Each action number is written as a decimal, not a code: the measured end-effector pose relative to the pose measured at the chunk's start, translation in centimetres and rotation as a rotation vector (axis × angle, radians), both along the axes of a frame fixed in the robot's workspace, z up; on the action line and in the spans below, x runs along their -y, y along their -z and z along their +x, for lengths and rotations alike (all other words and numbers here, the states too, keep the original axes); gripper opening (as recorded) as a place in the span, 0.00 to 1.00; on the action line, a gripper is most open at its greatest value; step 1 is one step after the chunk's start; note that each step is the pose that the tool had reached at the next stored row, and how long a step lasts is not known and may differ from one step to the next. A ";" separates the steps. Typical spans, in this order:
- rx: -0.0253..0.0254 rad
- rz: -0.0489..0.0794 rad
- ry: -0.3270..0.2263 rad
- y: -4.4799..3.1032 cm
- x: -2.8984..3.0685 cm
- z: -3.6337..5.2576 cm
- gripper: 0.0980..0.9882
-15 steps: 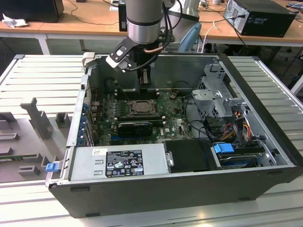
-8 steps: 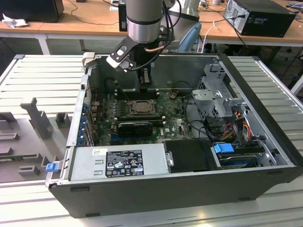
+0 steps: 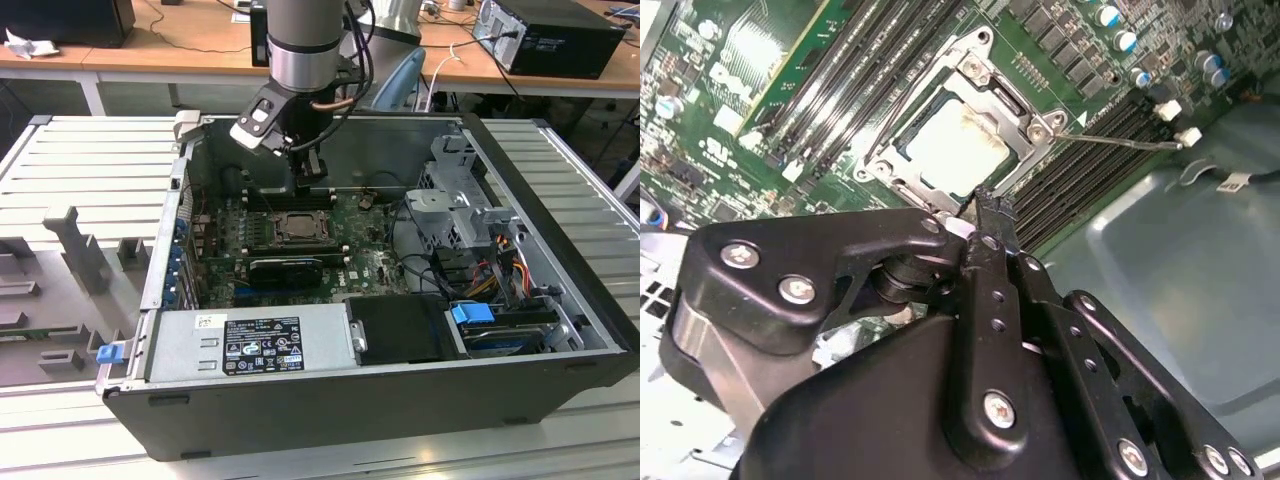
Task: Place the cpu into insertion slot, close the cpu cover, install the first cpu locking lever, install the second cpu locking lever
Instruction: 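Install the first cpu locking lever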
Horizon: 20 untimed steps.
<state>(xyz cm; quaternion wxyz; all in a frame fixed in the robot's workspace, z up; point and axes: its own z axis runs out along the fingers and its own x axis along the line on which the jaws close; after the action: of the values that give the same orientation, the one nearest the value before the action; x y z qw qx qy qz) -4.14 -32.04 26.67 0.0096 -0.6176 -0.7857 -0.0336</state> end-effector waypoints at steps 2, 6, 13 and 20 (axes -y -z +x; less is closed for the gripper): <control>0.0000 0.000 -0.028 0.00 0.00 0.00 0.01; 0.0000 0.000 -0.070 0.00 0.00 0.00 0.01; 0.0000 0.000 -0.136 0.00 0.00 0.00 0.01; 0.0000 0.000 -0.186 0.00 0.00 0.00 0.01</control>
<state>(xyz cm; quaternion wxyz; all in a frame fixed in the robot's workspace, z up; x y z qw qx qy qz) -4.14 -32.03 26.68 0.0126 -0.5420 -0.8397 -0.0325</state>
